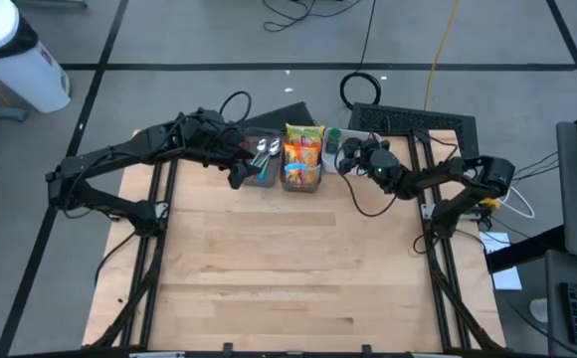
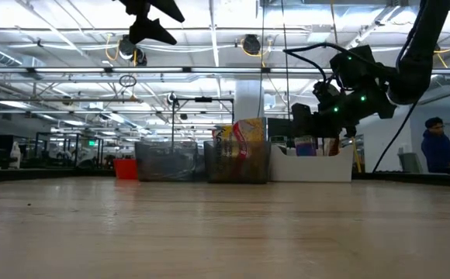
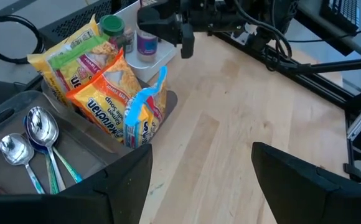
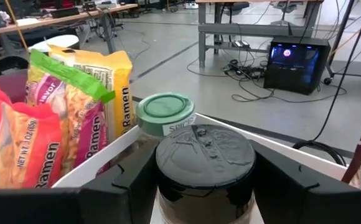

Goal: Pick & Place Food Item
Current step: Put the purple seasoning bottle into the white bin

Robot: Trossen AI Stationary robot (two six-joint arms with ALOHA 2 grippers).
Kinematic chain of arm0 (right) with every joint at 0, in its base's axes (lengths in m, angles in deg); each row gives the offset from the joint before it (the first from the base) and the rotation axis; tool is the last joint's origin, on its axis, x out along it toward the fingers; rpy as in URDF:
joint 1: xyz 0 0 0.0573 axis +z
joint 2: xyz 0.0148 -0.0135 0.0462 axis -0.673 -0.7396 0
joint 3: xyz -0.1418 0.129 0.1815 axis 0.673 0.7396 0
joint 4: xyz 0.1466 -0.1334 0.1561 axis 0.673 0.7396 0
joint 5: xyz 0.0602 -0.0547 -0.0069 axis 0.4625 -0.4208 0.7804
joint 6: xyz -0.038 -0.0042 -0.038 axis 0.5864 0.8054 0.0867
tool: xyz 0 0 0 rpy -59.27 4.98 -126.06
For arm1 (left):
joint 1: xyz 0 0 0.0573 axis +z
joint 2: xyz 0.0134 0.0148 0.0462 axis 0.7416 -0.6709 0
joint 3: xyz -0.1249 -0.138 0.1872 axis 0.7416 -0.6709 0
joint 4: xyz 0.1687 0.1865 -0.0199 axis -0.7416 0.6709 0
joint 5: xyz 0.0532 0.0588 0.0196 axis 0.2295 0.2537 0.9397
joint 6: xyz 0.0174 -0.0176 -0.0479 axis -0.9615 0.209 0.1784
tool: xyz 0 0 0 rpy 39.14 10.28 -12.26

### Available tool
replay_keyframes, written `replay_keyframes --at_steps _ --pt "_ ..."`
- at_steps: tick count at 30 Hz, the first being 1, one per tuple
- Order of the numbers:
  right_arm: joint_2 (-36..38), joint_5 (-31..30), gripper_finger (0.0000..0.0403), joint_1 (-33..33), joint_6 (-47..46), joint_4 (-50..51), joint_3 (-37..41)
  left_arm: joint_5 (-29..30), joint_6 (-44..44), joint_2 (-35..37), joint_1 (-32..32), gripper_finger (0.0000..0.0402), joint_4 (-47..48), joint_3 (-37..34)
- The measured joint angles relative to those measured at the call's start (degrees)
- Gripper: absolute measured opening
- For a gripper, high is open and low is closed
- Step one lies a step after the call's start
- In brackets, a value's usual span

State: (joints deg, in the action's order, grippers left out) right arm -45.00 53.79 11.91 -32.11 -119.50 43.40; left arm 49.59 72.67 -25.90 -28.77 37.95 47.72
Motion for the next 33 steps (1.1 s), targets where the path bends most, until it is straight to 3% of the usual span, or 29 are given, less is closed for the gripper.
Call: replay_keyframes --at_steps 24,33 --pt "0.0 -0.14 0.0208 -0.02 0.06 3.04 0.0 0.07 0.14 0.02 0.0 0.0269 -0.02 0.0" --pt "0.0 -0.23 0.024 -0.02 1.68 2.93 -0.02 0.04 0.4 0.02 0.0 0.0269 -0.04 0.0"
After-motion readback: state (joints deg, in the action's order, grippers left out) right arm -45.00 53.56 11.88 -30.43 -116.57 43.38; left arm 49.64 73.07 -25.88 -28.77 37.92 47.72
